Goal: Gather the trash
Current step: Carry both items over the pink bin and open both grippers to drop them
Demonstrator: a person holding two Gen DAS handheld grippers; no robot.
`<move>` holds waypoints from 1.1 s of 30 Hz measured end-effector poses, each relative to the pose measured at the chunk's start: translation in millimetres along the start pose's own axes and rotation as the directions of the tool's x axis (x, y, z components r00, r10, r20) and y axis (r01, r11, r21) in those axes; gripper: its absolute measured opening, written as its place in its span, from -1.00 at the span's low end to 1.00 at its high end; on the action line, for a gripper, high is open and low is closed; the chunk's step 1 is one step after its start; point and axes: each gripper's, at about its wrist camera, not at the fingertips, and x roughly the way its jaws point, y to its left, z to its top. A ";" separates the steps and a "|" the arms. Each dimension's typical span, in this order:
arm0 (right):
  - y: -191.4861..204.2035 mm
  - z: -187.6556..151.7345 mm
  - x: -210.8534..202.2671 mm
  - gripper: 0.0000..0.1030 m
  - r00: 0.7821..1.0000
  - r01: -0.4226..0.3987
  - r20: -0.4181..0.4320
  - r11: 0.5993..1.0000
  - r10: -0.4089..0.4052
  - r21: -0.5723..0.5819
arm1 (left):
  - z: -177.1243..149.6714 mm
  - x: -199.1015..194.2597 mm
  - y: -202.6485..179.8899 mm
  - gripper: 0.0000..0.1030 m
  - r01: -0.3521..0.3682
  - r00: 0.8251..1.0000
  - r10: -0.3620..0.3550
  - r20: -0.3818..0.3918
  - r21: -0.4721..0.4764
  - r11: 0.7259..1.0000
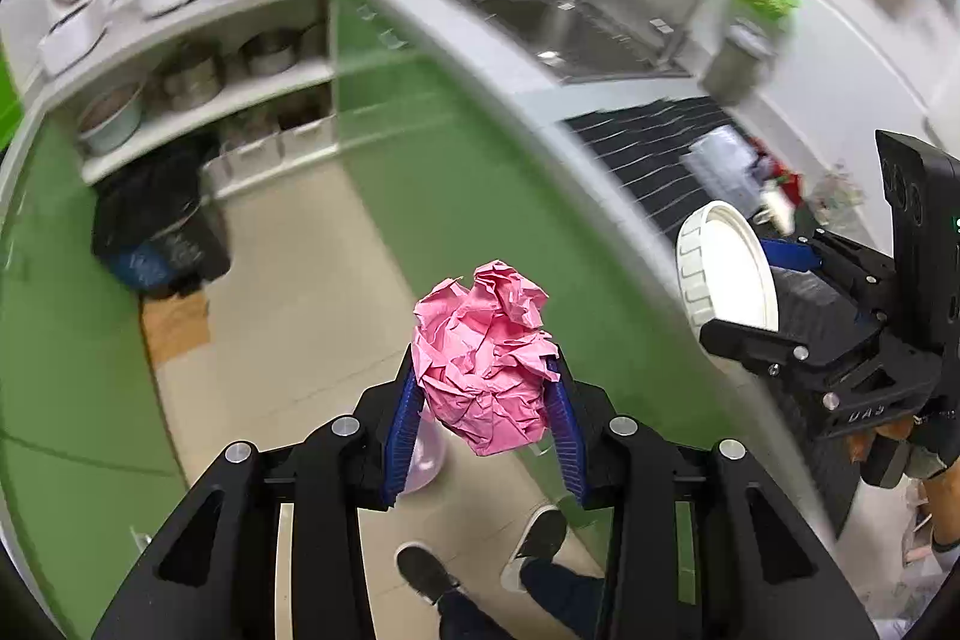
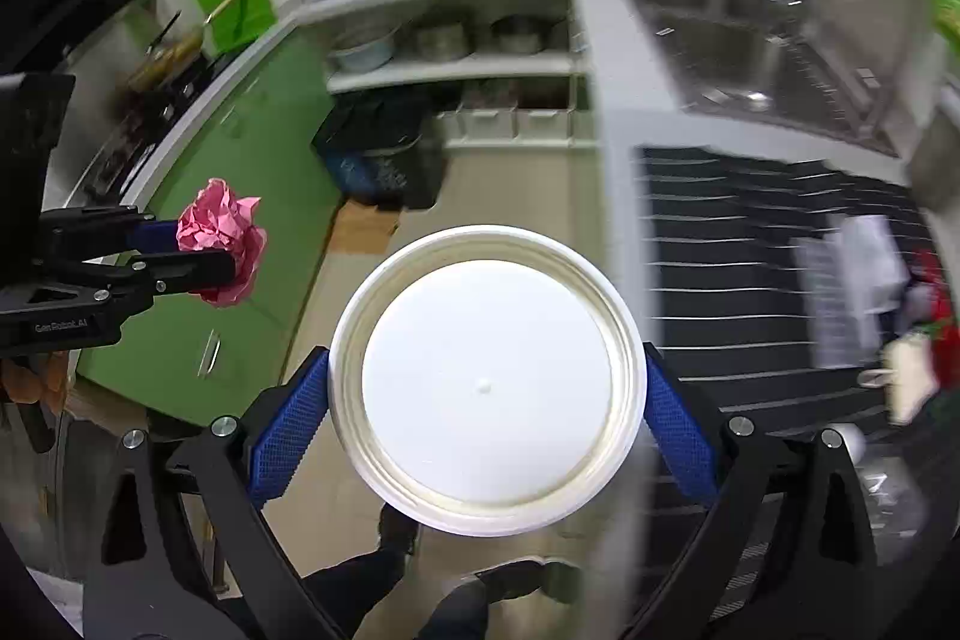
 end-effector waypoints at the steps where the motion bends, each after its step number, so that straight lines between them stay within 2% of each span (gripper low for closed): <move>1: 3.9 -1.6 13.6 0.86 1.000 -0.008 -0.015 1.000 0.008 0.000 | -4.2 6.4 7.3 -0.25 -0.004 1.000 0.004 -0.008 -0.008 1.000; 4: 17.3 -16.5 76.9 0.86 0.998 -0.012 -0.061 1.000 0.010 -0.024 | -26.1 48.9 39.5 -0.24 -0.016 0.999 0.015 -0.034 -0.022 1.000; 7: 19.4 -38.2 141.9 0.85 0.995 -0.013 -0.098 1.000 0.011 -0.025 | -56.2 115.1 69.9 -0.24 -0.008 0.998 0.004 -0.068 -0.058 0.998; 8: 19.6 -48.2 166.3 0.85 0.994 -0.007 -0.111 0.999 0.004 -0.032 | -72.0 148.1 83.9 -0.24 -0.001 0.997 -0.006 -0.083 -0.080 0.997; 10: 17.5 -65.5 205.5 0.85 0.992 0.001 -0.129 0.999 -0.006 -0.042 | -91.1 185.5 98.5 -0.24 0.008 0.995 -0.018 -0.100 -0.099 0.995; 13: 9.8 -89.5 251.3 0.85 0.988 0.014 -0.151 0.999 -0.019 -0.039 | -127.4 253.5 123.6 -0.24 0.017 0.991 -0.033 -0.129 -0.128 0.992; 15: 4.8 -104.1 274.2 0.85 0.986 0.019 -0.163 0.999 -0.023 -0.027 | -143.4 277.8 133.9 -0.18 0.020 0.990 -0.039 -0.134 -0.140 0.990; 16: 2.6 -111.0 285.0 0.85 0.985 0.022 -0.169 0.999 -0.026 -0.023 | -151.9 291.4 140.1 -0.04 0.019 0.990 -0.039 -0.134 -0.151 0.988; 17: 0.8 -117.2 293.7 0.86 0.984 0.024 -0.174 1.000 -0.027 -0.019 | -156.0 298.0 142.7 0.39 0.014 0.991 -0.035 -0.133 -0.157 0.988; 18: -1.1 -121.3 299.7 0.86 0.984 0.024 -0.178 1.000 -0.027 -0.017 | -162.0 304.6 146.6 0.72 0.009 0.991 -0.031 -0.130 -0.167 0.986; 19: -0.6 -126.2 306.3 0.86 0.982 0.022 -0.185 1.000 -0.024 -0.015 | -168.6 310.2 152.1 0.89 0.006 0.993 -0.029 -0.118 -0.188 0.982; 25: 18.6 -134.4 326.5 0.86 0.978 0.005 -0.208 0.999 -0.013 -0.041 | -178.0 311.1 171.2 0.89 -0.017 0.993 -0.011 -0.118 -0.237 0.971; 33: 46.8 -125.8 360.6 0.86 0.971 -0.075 -0.232 0.995 0.058 -0.069 | -182.6 274.0 202.2 0.89 -0.050 0.997 0.031 -0.069 -0.300 0.953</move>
